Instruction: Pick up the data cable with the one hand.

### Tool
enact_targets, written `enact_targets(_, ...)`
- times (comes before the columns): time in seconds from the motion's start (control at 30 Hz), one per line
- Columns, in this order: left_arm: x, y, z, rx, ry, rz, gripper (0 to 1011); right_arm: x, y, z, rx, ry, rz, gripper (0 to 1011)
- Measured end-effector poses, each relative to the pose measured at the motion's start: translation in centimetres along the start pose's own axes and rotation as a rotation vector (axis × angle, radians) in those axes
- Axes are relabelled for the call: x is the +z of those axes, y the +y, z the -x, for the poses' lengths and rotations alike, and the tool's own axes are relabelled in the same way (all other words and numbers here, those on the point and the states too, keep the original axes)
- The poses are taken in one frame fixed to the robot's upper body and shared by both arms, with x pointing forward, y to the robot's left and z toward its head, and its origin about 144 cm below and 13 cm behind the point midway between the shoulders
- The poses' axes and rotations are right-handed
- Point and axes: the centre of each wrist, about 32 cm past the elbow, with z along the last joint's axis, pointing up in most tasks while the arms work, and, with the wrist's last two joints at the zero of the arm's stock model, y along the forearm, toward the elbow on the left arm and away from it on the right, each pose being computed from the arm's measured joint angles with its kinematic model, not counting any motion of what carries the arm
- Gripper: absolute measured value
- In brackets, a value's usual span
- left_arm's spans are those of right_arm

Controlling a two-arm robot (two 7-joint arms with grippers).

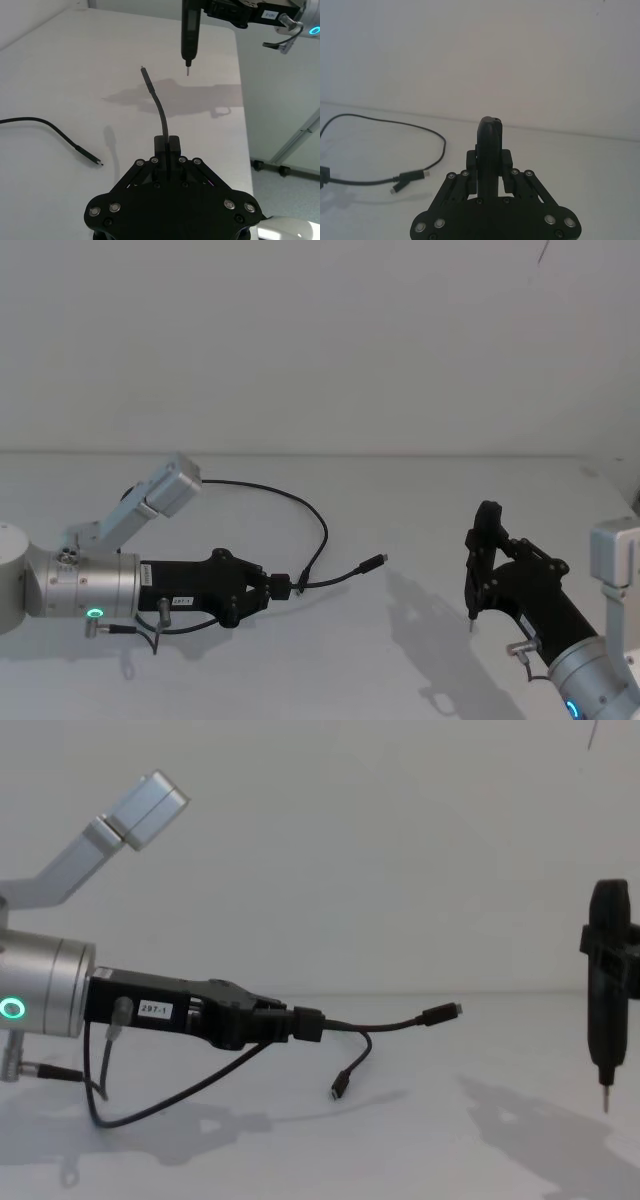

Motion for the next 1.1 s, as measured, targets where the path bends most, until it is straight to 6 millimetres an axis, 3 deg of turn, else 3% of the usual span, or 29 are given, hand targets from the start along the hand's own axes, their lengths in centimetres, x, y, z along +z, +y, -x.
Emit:
enact_targets(0.7,0.3,0.1,0.1,-0.038,0.008,-0.001,40,3.6,2.9,2.3,0.039,0.179,-0.071,279)
enact_targets(1.1,0.3,0.1,0.1,-0.044,0.008,-0.001,40,3.2,4.5,3.4,0.048,0.238,-0.059,279)
